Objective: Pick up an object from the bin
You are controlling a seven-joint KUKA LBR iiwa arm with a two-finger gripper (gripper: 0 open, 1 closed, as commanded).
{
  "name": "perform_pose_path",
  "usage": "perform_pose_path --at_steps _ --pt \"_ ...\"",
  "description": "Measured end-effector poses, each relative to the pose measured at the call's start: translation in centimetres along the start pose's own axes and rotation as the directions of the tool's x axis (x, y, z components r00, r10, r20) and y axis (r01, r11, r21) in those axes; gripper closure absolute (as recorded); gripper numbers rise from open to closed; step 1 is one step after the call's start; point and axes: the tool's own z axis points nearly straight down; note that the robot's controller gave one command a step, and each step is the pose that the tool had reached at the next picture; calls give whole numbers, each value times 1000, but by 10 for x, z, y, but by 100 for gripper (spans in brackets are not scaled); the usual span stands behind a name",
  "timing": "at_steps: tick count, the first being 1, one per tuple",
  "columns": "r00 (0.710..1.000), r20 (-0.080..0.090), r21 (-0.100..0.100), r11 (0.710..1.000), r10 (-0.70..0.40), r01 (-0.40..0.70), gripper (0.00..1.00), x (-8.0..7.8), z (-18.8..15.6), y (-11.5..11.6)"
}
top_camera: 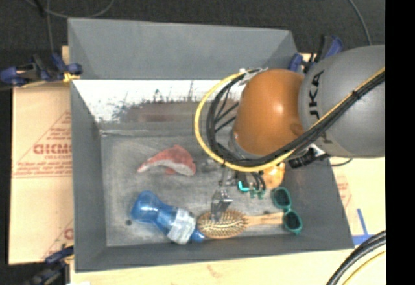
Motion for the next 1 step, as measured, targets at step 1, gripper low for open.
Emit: perform_pose_path --at_steps 1 --pt "1000 5 0 1000 1 -1 0 -1 -3 0"
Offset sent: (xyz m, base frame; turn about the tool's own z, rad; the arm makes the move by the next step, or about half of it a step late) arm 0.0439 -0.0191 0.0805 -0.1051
